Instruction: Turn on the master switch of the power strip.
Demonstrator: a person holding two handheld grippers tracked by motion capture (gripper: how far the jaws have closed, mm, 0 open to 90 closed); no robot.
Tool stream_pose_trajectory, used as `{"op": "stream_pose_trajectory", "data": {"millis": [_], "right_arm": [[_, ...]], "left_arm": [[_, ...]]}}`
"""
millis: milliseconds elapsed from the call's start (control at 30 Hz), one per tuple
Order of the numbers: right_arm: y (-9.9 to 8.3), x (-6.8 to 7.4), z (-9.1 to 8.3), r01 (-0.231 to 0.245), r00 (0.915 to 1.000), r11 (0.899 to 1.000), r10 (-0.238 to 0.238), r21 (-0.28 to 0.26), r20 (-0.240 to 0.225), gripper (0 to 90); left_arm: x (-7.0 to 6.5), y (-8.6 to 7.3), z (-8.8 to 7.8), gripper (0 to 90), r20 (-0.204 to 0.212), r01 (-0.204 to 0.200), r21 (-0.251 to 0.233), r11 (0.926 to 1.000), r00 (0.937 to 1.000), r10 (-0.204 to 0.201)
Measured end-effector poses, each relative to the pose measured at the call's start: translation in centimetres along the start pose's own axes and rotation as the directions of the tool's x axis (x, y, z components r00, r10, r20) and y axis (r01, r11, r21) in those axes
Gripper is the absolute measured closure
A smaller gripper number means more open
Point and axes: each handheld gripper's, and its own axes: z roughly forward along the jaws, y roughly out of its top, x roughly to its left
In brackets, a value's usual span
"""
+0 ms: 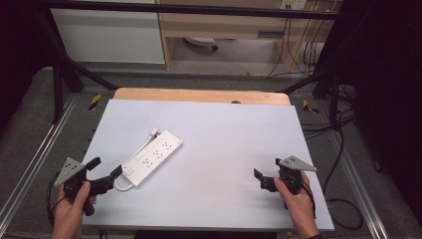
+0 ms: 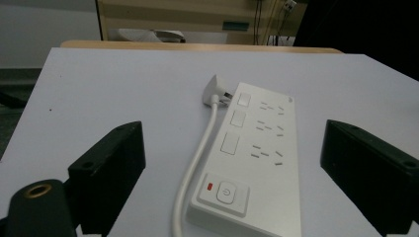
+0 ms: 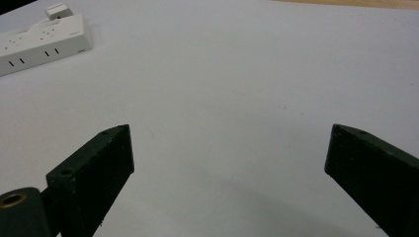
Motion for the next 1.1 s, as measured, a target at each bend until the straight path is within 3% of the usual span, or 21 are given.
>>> {"op": "stream_pose_trajectory", "data": {"millis": [367,1100], "right_arm": [[0.1,0.3,0.1,0.013,0.9999,1.000,-0.013,0.002,-0.001,4.2],[0.5,1.0,-0.9,0.039,0.9992,0.999,-0.040,-0.027,-0.005,3.6]], "left_arm": [[-0.6,0.3,-0.1,10.0,0.021,-0.024,-0.018,0.9995,0.9995,0.024],[-1.3,0.9,-0.4,10.0,0.059,-0.009,-0.058,0.9983,0.9982,0.013]]}}
